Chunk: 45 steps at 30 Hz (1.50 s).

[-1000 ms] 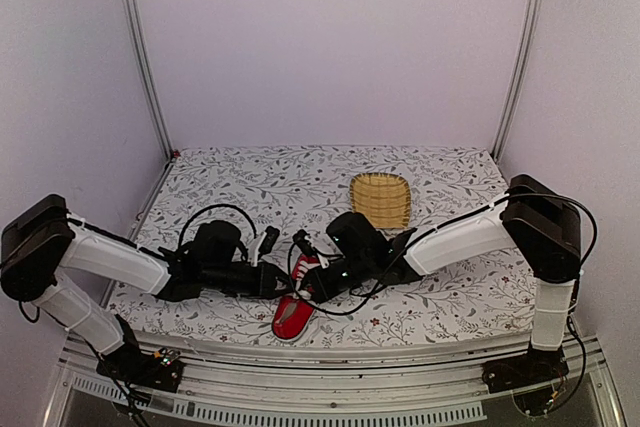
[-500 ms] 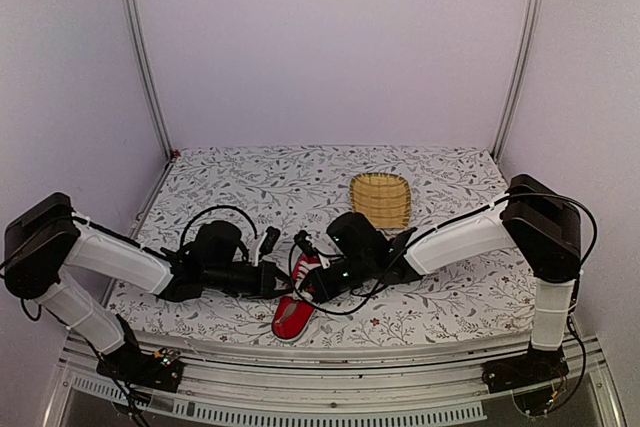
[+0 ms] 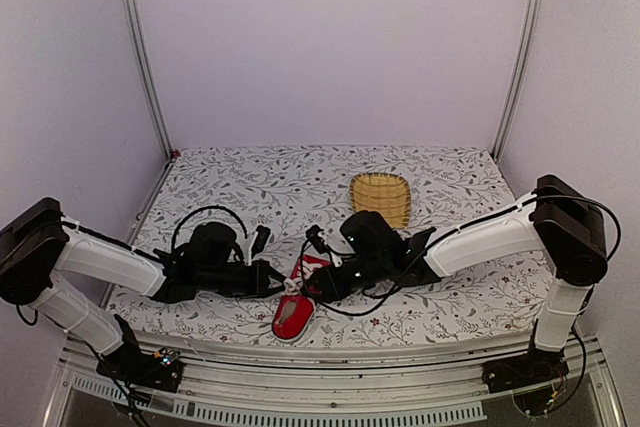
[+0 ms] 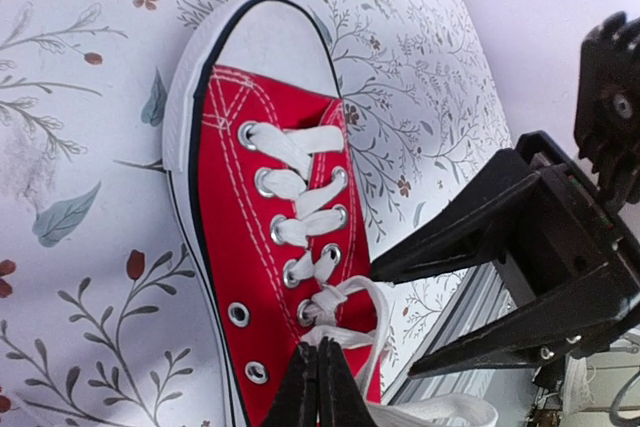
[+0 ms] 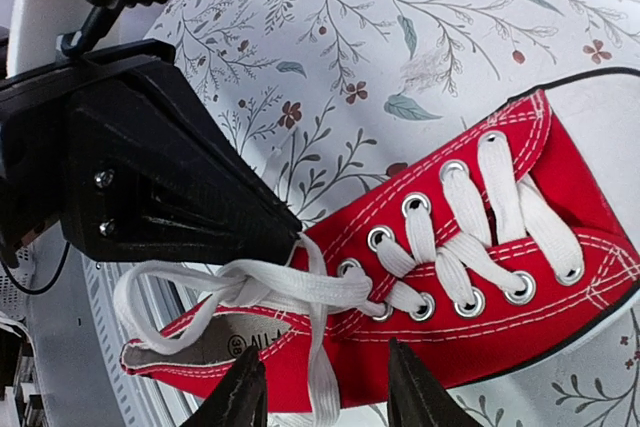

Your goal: Tie the shoes

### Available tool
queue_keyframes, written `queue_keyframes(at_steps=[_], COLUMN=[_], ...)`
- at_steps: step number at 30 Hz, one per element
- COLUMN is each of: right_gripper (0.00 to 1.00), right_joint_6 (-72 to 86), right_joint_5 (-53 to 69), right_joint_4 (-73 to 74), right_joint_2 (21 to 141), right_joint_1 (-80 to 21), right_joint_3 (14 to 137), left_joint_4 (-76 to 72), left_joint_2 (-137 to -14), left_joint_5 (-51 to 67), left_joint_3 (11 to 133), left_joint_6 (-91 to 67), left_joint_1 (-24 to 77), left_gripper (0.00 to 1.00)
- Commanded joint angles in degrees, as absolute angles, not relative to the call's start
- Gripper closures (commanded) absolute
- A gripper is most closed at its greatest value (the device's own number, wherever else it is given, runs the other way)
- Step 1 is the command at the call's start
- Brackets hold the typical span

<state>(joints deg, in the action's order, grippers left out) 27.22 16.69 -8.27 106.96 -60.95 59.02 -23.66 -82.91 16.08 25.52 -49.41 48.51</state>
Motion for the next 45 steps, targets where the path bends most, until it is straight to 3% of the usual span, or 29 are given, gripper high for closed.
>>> queue_keyframes(at_steps=[1,11,24,30,36,45], right_gripper=[0.57,0.45,0.48,0.6,0.96,0.98], right_joint_6=[26.4,22.5,20.4,20.2,21.8,27.9], right_joint_5=[14.1,11.6,13.1,13.1,8.9,5.3], right_joint_4=[-8.1,-7.3,-5.2,-4.9,-4.3,-5.2], right_joint_2=[102.8,102.6,108.9,109.6,108.9,105.0], right_joint_1=[-60.9,-63.0,-65.3,-65.6,-65.5,-62.5], right_joint_3=[57.2,61.4,68.2,68.5,68.1,61.9], left_joint_4=[-22.7,-22.6,-22.5,-22.8,-21.8,-21.2], left_joint_2=[-81.8,-81.9,-81.7,-81.7,-81.3,-80.2], left_joint_5=[15.0,15.5,15.2,15.2,13.0,10.4], left_joint_3=[25.0,25.3,25.3,25.3,24.7,22.2], left_joint_6=[-49.5,-49.3,-49.5,-49.5,-49.2,-48.8], left_joint_1=[47.7,47.6,47.6,47.6,47.4,45.1], left_gripper=[1.0,1.0,1.0,1.0,1.0,1.0])
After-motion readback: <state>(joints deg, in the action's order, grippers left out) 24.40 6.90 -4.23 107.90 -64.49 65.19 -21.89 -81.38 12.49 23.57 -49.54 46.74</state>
